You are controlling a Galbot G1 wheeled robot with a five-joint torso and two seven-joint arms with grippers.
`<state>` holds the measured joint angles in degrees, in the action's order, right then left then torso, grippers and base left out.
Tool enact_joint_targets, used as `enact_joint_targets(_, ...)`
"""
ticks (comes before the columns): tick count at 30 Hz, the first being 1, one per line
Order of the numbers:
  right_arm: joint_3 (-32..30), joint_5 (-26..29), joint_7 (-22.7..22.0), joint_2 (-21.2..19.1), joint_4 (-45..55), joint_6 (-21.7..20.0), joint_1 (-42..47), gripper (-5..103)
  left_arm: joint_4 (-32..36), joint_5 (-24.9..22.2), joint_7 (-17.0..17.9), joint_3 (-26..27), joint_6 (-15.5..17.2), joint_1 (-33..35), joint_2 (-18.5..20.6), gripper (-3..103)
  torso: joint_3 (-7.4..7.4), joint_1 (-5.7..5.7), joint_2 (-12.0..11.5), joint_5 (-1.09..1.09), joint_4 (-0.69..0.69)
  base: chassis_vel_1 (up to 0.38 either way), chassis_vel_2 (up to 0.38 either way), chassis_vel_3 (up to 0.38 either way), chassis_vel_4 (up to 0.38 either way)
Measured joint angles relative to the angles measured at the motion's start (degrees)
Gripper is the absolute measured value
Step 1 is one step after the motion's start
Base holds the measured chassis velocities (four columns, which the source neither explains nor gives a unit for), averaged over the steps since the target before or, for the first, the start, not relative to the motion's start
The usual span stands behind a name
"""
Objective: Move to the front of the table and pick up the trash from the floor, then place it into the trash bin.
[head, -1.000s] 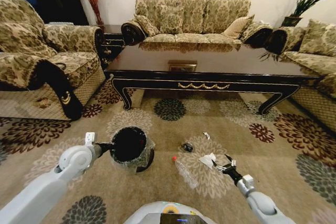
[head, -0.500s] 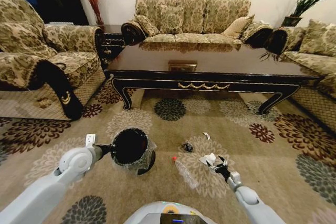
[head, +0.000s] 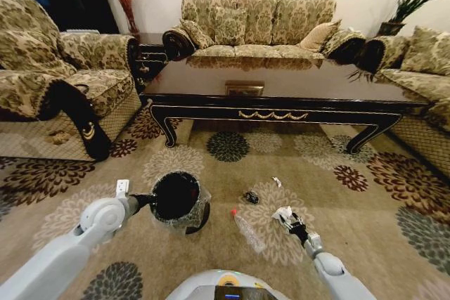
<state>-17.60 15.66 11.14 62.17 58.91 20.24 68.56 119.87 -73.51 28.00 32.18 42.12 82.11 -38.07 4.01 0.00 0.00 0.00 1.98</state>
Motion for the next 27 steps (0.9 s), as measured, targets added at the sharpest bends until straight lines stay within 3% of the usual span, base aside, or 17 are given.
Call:
enact_joint_targets(7,-0.9,0.74,-2.04,0.88,-0.52,1.6,0.24,37,0.24,-0.07,0.06,-0.87,0.0,-0.47,-0.24,0,0.0,0.0,0.0,0.01,0.0,0.0,0.0,0.0,0.0)
enact_joint_targets(13,-1.88,2.62,-1.16,-0.05,1.03,2.64,1.35,20,0.46,-0.43,0.39,-1.4,0.0,-0.73,-0.47,0,0.0,0.0,0.0,0.01,0.01,0.0,0.0,0.0,0.0)
enact_joint_targets(20,-4.06,5.75,-1.1,-3.05,12.42,1.7,6.92,2,0.6,-0.83,0.72,-2.54,0.01,-1.3,-0.78,0,0.0,0.0,0.0,0.0,0.01,0.0,0.0,0.0,0.0)
enact_joint_targets(27,-7.05,8.95,-3.53,-6.44,28.83,-1.01,14.24,0,0.61,-1.29,1.32,-5.65,0.01,-3.61,-0.84,0,0.0,0.0,0.0,0.01,-0.01,0.0,0.0,0.0,0.0)
